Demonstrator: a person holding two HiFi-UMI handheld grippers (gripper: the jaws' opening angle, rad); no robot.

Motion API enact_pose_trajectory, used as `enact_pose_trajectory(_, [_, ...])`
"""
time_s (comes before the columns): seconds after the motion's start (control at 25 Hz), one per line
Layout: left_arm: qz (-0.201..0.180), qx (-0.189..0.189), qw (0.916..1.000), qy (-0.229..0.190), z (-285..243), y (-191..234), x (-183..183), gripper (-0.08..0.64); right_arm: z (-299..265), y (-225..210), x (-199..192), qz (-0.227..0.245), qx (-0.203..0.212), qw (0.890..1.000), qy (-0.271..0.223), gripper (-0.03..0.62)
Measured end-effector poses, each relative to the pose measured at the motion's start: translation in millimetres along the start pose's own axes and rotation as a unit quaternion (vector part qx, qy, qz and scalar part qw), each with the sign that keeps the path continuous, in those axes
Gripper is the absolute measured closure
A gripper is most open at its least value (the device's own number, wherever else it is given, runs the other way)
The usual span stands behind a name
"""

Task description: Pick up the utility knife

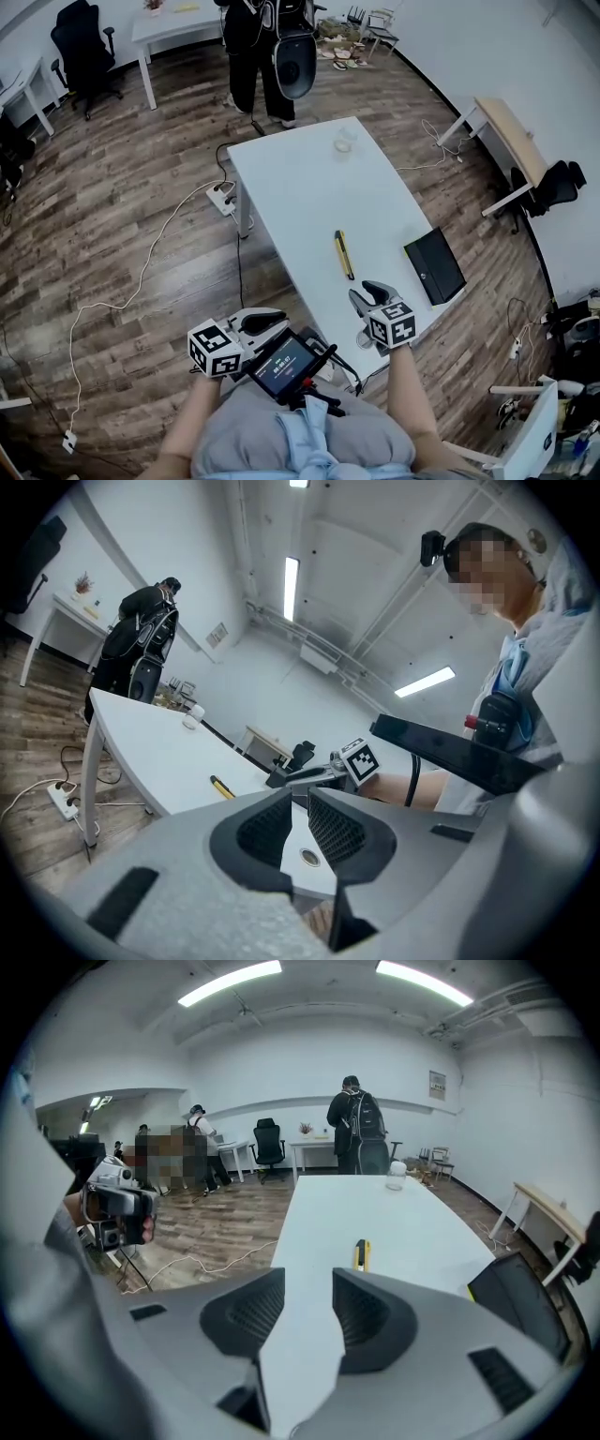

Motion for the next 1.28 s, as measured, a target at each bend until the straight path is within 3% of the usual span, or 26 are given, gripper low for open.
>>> enact_pose_trajectory(0.44, [0.013,0.031,0.9994,-0.009,10.1,2.3,-7.5,0.512,-48.3,-35.4,-1.9,-0.014,-0.001,0.998,0.060,0.449])
enact_pose_trajectory(1.28, [0.050,0.077,0.9957,0.010,13.9,16.7,-16.7,0.512,-120.4,-78.4,-27.2,-0.035,-0.037,0.993,0.110,0.449])
Point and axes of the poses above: the fingertips, and each gripper's own axes: z backward along the fingers, y to its left, x out of its top, the point moved 7 cm from there along z, backward along the fingers, and after that the axes turned 3 degrees about -y, right-handed, at the moved point
